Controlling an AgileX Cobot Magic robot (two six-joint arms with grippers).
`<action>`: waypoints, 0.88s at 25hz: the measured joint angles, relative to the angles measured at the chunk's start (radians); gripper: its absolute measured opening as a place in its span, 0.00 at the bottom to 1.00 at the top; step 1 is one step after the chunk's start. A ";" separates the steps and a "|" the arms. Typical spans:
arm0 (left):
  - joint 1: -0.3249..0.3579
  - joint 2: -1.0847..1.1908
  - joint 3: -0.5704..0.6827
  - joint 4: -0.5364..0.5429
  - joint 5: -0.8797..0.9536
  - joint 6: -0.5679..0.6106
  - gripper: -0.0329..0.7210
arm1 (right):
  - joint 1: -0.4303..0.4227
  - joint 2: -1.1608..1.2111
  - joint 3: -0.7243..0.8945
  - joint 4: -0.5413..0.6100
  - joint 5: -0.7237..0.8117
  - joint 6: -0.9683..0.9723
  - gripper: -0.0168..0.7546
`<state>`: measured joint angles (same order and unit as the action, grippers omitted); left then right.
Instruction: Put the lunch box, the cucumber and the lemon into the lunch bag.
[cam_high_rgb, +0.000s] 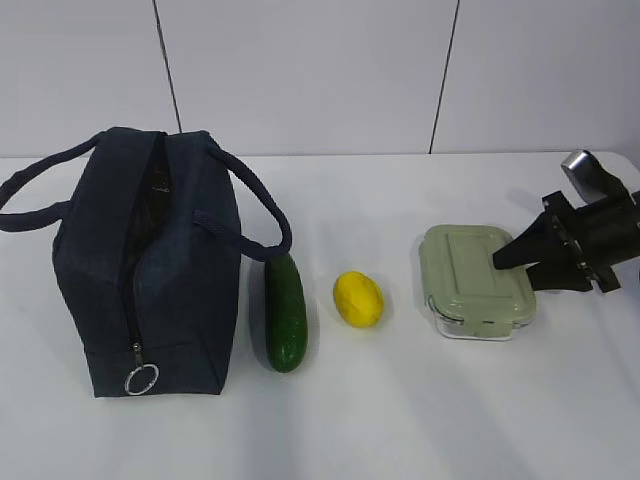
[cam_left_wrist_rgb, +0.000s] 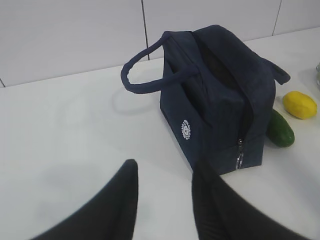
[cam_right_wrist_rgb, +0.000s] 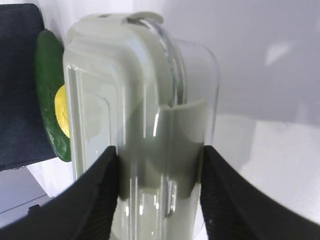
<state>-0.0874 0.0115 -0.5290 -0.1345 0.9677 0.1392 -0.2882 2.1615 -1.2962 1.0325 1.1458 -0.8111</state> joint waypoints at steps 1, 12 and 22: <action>0.000 0.000 0.000 0.000 0.000 0.000 0.39 | 0.000 -0.002 0.000 0.000 0.000 0.001 0.47; 0.000 0.000 0.000 0.000 0.000 0.000 0.39 | 0.000 -0.051 0.002 0.020 -0.004 0.024 0.47; 0.000 0.000 0.000 0.000 0.000 0.000 0.39 | 0.049 -0.053 0.004 0.020 -0.004 0.050 0.47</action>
<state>-0.0874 0.0115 -0.5290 -0.1345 0.9677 0.1392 -0.2390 2.1089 -1.2925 1.0528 1.1422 -0.7612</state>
